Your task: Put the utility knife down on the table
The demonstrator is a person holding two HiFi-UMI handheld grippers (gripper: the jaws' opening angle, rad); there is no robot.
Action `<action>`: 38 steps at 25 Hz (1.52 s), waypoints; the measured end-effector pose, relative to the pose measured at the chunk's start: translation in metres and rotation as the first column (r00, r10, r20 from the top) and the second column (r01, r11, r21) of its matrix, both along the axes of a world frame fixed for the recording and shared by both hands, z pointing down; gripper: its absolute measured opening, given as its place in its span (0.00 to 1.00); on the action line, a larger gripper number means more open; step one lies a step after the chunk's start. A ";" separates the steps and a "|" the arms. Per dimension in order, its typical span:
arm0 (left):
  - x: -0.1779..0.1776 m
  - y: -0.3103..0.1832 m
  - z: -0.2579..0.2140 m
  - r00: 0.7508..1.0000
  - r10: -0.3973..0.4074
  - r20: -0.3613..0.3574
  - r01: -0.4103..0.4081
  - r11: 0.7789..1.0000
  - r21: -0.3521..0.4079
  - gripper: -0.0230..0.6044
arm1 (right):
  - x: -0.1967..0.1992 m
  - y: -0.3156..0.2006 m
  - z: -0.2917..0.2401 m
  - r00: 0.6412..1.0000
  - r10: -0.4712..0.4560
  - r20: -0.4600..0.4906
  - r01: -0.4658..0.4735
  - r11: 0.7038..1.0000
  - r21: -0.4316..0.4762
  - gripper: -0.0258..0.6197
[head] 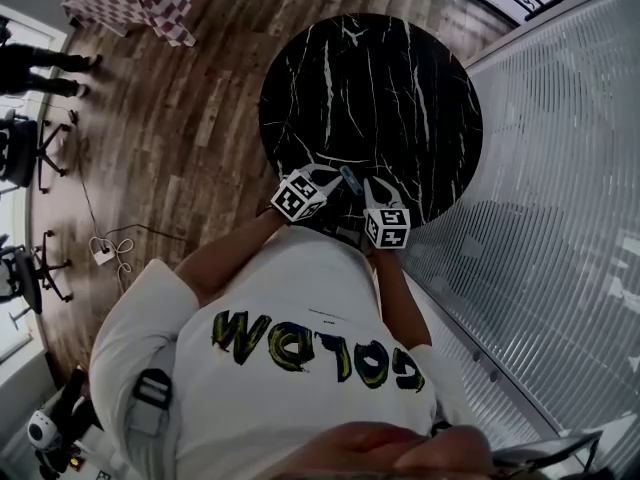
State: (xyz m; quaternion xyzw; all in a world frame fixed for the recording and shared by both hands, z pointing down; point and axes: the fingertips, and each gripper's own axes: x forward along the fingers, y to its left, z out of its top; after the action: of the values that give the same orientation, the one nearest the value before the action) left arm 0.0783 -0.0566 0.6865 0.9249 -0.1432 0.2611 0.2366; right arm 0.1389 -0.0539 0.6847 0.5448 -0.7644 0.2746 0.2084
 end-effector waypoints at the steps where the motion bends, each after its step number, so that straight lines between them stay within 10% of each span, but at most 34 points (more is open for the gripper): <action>1: 0.001 0.000 -0.013 0.999 -0.008 -0.032 0.008 1.000 0.009 0.04 | 0.000 -0.001 -0.013 1.000 0.012 0.019 -0.012 1.000 0.028 0.05; 17: -0.013 -0.007 -0.204 0.927 -0.051 -0.371 0.116 0.981 0.156 0.04 | -0.029 0.006 -0.195 0.993 -0.033 0.116 -0.009 0.940 0.342 0.04; 38: -0.007 0.016 -0.298 0.867 0.003 -0.498 0.174 0.936 0.307 0.04 | -0.045 0.016 -0.294 0.986 -0.103 0.128 0.023 0.858 0.512 0.04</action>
State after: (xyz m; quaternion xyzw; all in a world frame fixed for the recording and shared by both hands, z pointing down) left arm 0.0713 -0.0402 0.3887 0.9800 -0.1628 -0.0222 0.1126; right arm 0.0935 -0.0381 0.3911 0.5326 -0.8408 0.0964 0.0076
